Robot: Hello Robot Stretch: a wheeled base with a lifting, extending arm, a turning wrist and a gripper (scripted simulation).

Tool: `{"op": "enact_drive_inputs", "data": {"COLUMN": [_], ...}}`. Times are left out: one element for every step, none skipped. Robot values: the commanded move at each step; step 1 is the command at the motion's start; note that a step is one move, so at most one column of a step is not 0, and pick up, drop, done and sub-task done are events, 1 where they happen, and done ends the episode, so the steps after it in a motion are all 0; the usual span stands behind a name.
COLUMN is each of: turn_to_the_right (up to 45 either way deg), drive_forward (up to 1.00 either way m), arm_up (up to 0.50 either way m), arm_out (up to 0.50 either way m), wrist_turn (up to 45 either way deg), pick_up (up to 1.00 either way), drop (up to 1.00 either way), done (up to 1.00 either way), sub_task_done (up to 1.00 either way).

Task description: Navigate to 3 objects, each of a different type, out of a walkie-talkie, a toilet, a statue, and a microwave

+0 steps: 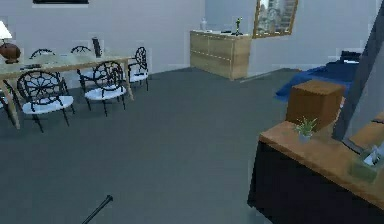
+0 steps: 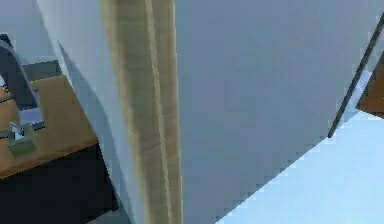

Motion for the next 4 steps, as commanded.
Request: {"op": "enact_drive_inputs", "data": {"turn_to_the_right": [0.0,0.0,21.0,0.0], "drive_forward": [1.00,0.30,0.00,1.00], "arm_up": [0.00,0.00,0.00,0.00], "arm_out": [0.00,0.00,0.00,0.00], "wrist_turn": [0.0,0.0,0.0,0.0], "pick_up": [0.00,0.00,0.00,0.00], "drop": [0.00,0.00,0.00,0.00], "done": [0.00,0.00,0.00,0.00], "sub_task_done": [0.00,0.00,0.00,0.00]}}
